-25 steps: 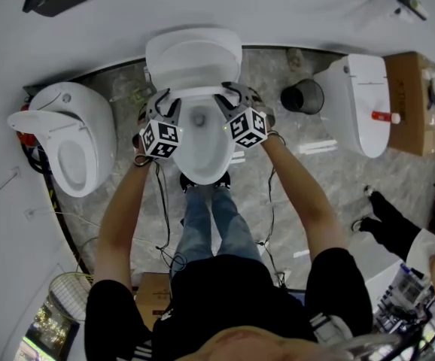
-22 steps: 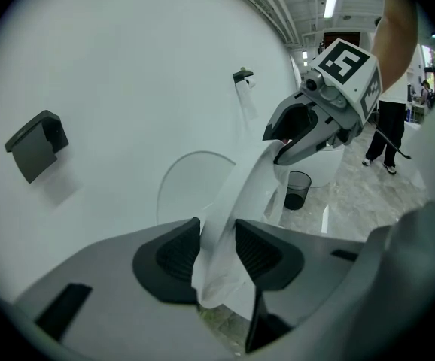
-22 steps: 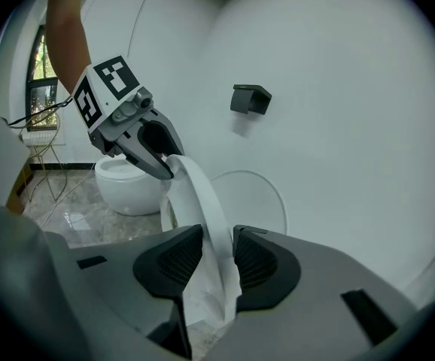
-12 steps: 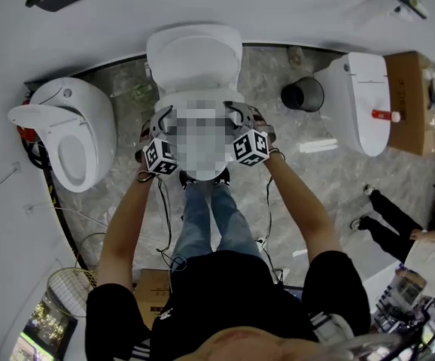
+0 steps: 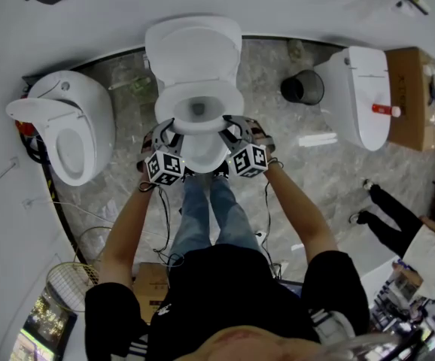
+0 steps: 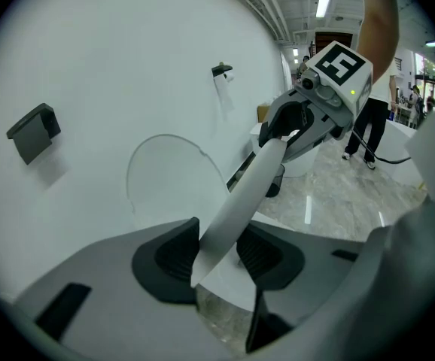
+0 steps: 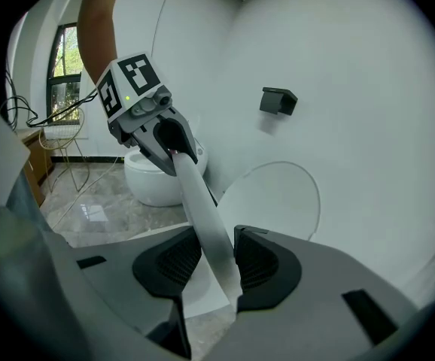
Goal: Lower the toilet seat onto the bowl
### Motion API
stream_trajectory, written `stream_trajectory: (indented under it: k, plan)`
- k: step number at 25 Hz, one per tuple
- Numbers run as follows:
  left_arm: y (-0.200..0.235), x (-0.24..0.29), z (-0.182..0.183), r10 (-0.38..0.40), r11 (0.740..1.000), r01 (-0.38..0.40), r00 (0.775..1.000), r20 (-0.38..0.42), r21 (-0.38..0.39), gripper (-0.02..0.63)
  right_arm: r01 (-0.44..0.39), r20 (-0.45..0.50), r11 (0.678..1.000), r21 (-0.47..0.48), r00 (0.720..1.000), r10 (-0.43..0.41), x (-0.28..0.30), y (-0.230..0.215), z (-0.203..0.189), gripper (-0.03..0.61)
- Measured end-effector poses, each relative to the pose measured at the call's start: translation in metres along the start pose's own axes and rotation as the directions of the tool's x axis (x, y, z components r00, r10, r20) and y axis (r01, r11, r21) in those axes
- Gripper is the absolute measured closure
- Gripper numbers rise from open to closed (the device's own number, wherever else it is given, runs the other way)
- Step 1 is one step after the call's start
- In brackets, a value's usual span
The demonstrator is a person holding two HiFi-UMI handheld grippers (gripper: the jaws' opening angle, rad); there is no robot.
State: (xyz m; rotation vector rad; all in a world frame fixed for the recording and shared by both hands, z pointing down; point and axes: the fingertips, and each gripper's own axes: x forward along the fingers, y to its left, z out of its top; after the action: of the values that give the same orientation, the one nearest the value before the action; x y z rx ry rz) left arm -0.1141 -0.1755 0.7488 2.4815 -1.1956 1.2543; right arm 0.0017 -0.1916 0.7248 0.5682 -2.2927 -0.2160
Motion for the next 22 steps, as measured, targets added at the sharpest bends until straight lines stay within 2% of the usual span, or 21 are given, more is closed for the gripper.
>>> stream_trajectory:
  k: [10, 22]
  plan:
    - [-0.046, -0.008, -0.032, -0.037, 0.996, 0.043, 0.997, -0.069, 0.083, 0.443, -0.048, -0.044, 0.998, -0.036, 0.998, 0.046, -0.011, 0.05, -0.025, 0.413]
    - [-0.104, -0.007, -0.084, -0.093, 0.971, 0.125, 0.982, -0.162, 0.202, 0.414, -0.161, -0.127, 0.979, -0.127, 0.981, 0.145, -0.01, 0.12, -0.067, 0.386]
